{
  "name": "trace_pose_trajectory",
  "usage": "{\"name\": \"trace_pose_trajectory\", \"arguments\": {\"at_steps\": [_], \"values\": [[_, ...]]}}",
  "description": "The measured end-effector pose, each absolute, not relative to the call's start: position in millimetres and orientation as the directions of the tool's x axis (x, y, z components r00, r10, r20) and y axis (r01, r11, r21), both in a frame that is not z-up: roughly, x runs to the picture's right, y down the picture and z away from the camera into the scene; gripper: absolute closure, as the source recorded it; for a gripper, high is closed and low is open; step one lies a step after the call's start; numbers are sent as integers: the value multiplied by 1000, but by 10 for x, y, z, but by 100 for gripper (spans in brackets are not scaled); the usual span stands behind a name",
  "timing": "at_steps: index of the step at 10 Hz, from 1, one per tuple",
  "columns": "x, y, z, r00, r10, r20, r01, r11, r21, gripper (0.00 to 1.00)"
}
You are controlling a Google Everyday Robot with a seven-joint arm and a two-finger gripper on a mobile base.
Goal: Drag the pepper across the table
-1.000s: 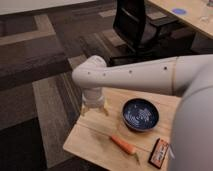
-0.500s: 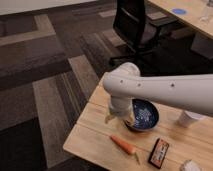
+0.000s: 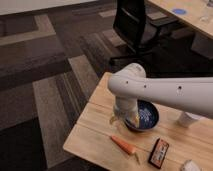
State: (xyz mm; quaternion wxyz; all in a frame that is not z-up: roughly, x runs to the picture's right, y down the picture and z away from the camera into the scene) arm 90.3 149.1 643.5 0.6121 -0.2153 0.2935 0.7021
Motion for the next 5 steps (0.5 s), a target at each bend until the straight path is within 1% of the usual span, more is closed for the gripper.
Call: {"name": "trace_pose_trajectory", "arguments": {"at_steps": [2, 3, 5], "values": [[1131, 1604, 6370, -228, 726, -649, -971, -120, 207, 35], [1348, 1753, 6285, -286, 720, -633, -955, -154, 255, 35], [1565, 2001, 6185, -325, 714, -619, -941, -177, 289, 35]]}}
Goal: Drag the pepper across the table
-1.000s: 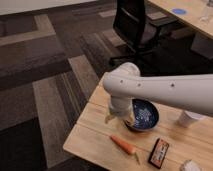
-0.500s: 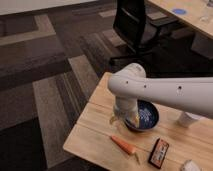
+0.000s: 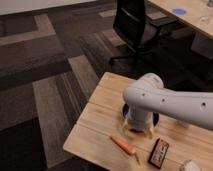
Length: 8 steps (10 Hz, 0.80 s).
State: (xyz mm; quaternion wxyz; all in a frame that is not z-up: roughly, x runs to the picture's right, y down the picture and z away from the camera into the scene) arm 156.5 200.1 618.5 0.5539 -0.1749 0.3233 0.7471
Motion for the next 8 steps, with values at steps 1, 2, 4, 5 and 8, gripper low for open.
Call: {"name": "trace_pose_trajectory", "arguments": {"at_steps": [1, 2, 4, 5, 8], "values": [[1620, 2126, 6172, -335, 709, -621, -937, -183, 297, 35], [1743, 2279, 6151, -353, 699, -621, -930, -190, 315, 35], [1889, 2458, 6132, -369, 684, -630, -922, -186, 339, 35], [2044, 2607, 6125, -384, 666, -639, -913, -174, 368, 35], [2324, 2846, 6263, -453, 615, -646, -877, -176, 447, 35]]}}
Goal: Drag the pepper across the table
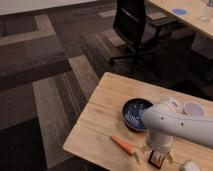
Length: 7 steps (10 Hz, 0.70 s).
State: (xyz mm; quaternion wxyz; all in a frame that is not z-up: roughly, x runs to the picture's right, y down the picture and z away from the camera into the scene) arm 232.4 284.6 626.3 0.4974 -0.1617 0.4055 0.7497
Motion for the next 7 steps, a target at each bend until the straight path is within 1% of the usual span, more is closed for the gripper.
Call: {"name": "trace_pose_trajectory", "arguments": {"at_steps": [2, 5, 7], "values": [[2362, 2846, 6369, -467, 610, -640, -870, -189, 455, 35], [2250, 2941, 6542, -449, 587, -674, -885, -188, 426, 35], [2190, 2931, 6601, -426, 582, -693, -897, -168, 410, 35]]}}
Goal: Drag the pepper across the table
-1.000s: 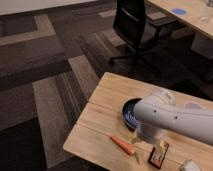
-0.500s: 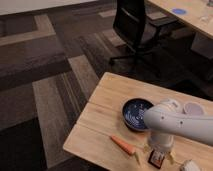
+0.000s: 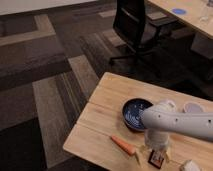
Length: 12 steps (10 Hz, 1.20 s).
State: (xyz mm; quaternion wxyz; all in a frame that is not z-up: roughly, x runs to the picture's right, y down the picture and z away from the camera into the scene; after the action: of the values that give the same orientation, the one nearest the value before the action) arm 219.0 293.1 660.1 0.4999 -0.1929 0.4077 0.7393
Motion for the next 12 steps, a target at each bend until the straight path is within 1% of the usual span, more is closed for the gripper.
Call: {"name": "trace_pose_trajectory", "arguments": {"at_steps": [3, 5, 7, 9, 12], "values": [[1952, 2728, 6672, -333, 599, -728, -927, -66, 370, 35], [1600, 2541, 6768, -229, 608, -760, -953, 19, 303, 35], [1355, 2472, 6837, -160, 602, -782, -965, 72, 252, 35], [1359, 2372, 6807, -159, 617, -770, -961, 81, 263, 35], [1645, 2294, 6677, -230, 656, -719, -937, 50, 345, 35]]}}
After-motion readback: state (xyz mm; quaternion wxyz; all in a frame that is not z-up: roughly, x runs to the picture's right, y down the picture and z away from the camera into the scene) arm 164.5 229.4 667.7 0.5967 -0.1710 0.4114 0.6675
